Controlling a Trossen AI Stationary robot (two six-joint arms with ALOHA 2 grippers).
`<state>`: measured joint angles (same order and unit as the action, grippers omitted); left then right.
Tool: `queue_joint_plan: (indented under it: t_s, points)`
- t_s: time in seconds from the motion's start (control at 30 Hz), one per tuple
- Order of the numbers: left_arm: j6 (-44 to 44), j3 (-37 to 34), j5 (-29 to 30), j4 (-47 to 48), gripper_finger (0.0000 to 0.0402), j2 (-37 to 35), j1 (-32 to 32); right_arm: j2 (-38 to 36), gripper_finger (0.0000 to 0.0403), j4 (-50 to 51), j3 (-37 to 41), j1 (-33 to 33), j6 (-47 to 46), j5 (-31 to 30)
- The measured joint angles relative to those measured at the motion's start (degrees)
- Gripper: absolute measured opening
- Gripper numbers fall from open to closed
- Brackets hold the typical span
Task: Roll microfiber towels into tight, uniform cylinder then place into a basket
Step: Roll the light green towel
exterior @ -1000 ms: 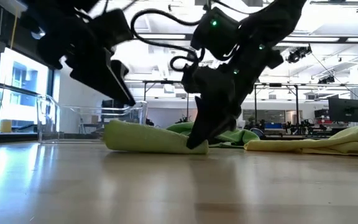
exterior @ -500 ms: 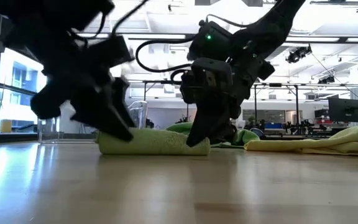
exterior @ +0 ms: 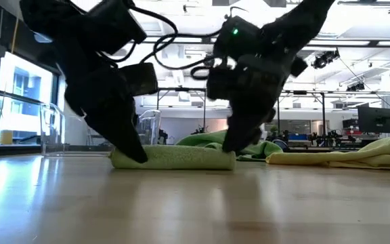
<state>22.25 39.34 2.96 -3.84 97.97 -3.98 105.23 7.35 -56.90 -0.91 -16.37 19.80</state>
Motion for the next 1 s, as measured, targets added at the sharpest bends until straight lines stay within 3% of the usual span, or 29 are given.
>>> queue_joint_plan:
  t_s: [0.07, 0.17, 0.33, 0.47, 0.7, 1.0]
  points:
    - [1.8, 0.0, -2.0, 0.1, 0.0102, 0.0, 1.1, -2.6, 0.0114, 1.2, 0.0, -0.7, 2.0, -2.6]
    - [4.4, 0.0, -4.8, 0.4, 0.0097, 0.0, 2.8, -5.0, 0.0114, 1.9, 0.0, -4.0, 8.4, -11.1]
    - [8.1, -0.1, -7.3, 0.4, 0.0094, 0.1, 4.8, -4.2, 0.0114, 0.3, -0.1, -11.4, 21.9, -26.6]
    - [10.5, -0.1, -8.7, 0.2, 0.0094, 0.1, 5.9, -2.1, 0.0114, -1.9, -0.1, -15.1, 26.1, -35.4]
    - [11.7, -0.2, -8.6, 0.1, 0.0094, 0.2, 6.2, -0.1, 0.0121, -5.3, -0.3, -16.5, 27.4, -36.4]
    - [10.0, -0.3, -7.8, -0.9, 0.01, 0.2, 5.6, 2.1, 0.0174, -5.6, -0.3, -13.3, 23.0, -35.5]
